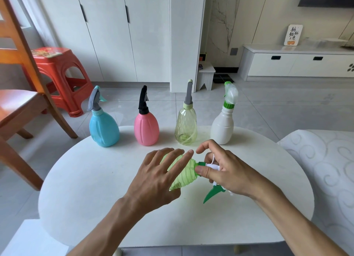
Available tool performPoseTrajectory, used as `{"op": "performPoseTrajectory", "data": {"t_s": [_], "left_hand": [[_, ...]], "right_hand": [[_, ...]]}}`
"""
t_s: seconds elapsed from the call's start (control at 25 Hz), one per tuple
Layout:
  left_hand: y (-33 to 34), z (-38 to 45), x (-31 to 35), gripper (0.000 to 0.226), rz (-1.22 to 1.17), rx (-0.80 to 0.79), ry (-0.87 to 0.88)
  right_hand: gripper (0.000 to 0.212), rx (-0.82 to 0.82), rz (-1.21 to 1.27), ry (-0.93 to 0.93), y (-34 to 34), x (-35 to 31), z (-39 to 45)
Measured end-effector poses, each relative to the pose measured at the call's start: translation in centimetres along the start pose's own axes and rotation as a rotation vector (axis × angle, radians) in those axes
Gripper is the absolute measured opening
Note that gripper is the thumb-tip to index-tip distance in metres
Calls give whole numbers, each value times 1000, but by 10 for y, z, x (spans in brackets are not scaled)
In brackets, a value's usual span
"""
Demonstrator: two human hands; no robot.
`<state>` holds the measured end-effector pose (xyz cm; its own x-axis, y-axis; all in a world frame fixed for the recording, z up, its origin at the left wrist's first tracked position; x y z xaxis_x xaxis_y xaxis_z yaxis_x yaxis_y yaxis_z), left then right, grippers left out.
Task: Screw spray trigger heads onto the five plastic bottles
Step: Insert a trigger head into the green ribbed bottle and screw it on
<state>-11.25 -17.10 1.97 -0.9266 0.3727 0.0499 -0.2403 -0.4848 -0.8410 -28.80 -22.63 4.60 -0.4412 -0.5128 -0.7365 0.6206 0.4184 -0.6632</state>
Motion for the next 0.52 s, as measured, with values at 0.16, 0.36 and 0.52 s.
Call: {"op": "performPoseTrajectory", "data": {"t_s": [0.16,0.36,0.52], "left_hand": [[-2,3,0,90,-21,39,-7],[-3,1,3,86,-54,80,3],[-12,7,8,92,-189,102,-72]], "right_hand": [[34,14,7,-35,-2,-8,0],[27,29,113,29,-5,-10,-4],[45,143,244,58,-12,-11,-2]]}}
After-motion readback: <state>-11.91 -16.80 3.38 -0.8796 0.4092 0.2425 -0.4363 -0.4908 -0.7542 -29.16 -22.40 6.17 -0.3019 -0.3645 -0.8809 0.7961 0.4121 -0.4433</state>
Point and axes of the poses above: each hand's wrist, its own z-axis towards the middle knuckle, its own y-axis out of the palm, x = y × z, the point moved 5 cm from there along z, towards the middle knuckle, and after that the axes turned 9 degrees about -y, right-handed, at the moved point
